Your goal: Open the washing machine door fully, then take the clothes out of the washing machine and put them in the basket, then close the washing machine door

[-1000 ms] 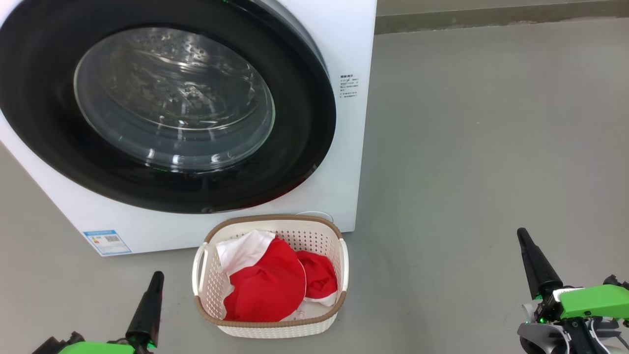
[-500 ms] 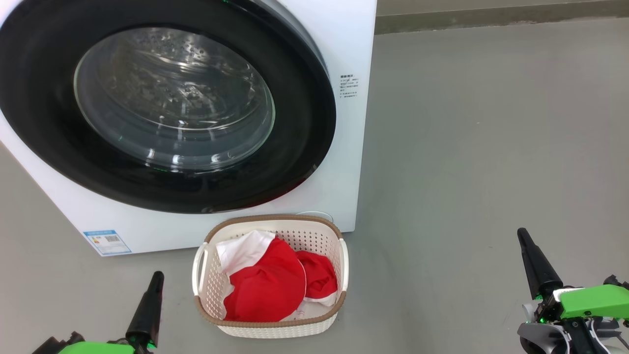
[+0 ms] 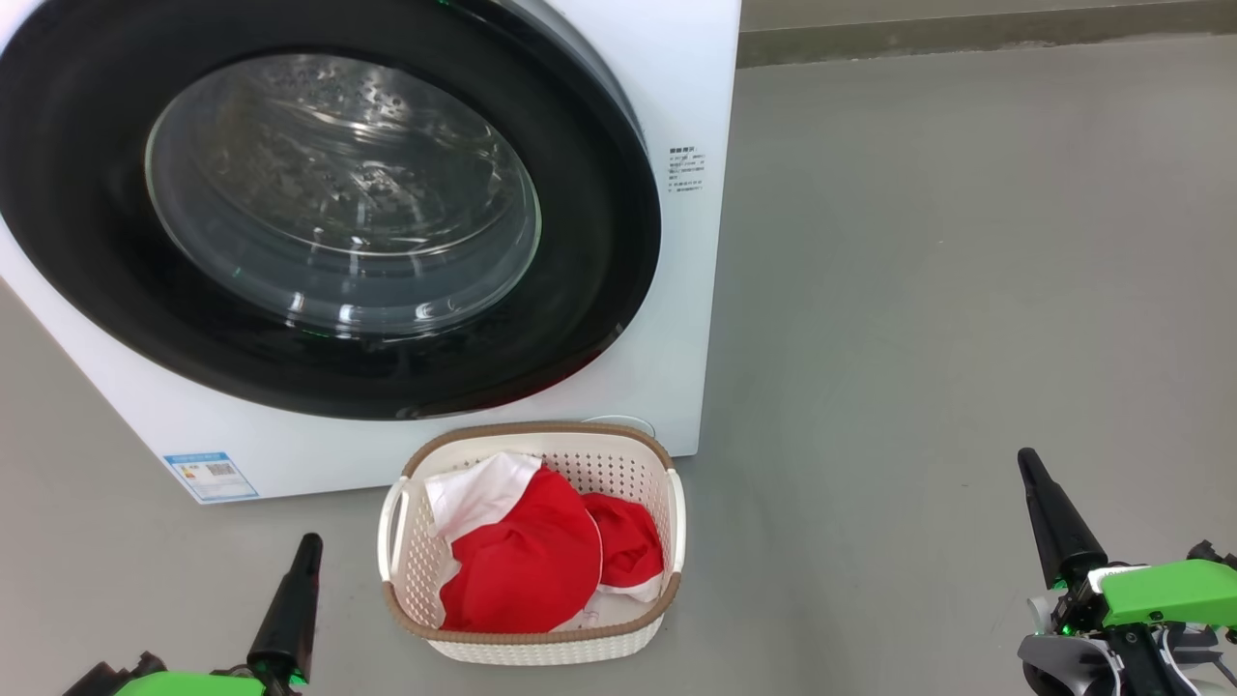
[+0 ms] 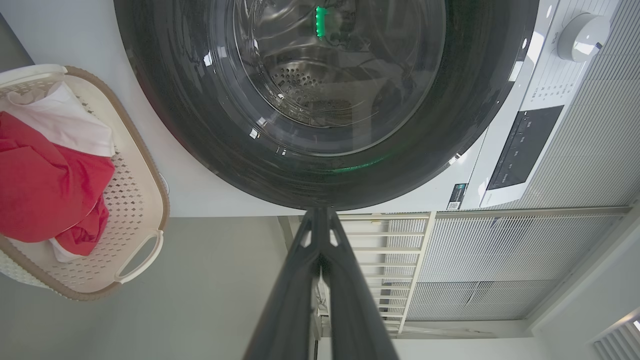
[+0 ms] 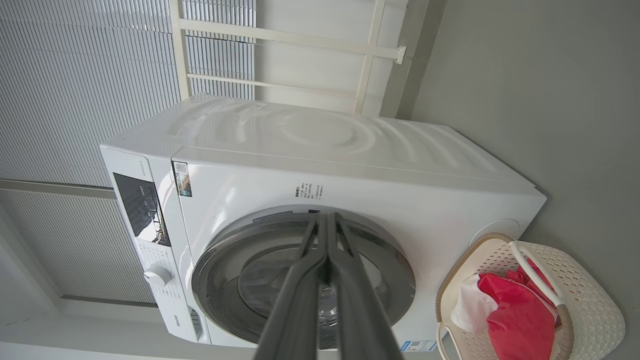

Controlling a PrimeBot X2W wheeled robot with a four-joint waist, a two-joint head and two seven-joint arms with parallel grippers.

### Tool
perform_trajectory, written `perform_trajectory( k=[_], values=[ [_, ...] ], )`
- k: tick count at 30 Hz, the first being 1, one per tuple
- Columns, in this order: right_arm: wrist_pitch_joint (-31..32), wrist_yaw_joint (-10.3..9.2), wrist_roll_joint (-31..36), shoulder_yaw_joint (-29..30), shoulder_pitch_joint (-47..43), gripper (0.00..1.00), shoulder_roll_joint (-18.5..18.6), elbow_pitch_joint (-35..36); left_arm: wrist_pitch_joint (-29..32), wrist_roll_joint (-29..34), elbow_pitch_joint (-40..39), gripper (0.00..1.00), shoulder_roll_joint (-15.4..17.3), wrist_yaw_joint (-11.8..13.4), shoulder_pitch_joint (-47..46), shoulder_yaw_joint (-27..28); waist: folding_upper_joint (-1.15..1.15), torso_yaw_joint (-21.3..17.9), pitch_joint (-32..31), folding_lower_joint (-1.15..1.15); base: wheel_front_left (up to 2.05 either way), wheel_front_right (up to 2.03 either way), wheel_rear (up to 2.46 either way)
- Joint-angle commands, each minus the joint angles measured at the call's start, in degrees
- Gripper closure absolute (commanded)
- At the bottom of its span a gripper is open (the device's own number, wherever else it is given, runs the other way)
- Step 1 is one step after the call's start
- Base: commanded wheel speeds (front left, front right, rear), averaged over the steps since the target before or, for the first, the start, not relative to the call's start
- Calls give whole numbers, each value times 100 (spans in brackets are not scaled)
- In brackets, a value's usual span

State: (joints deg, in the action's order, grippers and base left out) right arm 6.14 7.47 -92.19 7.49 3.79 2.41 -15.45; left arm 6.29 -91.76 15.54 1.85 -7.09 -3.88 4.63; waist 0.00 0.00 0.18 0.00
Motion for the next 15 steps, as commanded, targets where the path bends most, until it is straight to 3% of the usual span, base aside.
perform_trajectory(
  k=[1, 15],
  values=[
    [37, 2, 5, -94, 239, 100, 49, 143, 20, -40, -150, 100, 103, -40, -231, 189, 0, 0, 0, 0, 0, 0, 0],
    [38, 2, 6, -93, 239, 100, 49, 143, 20, -40, -150, 100, 103, -40, -231, 189, 0, 0, 0, 0, 0, 0, 0]
  ],
)
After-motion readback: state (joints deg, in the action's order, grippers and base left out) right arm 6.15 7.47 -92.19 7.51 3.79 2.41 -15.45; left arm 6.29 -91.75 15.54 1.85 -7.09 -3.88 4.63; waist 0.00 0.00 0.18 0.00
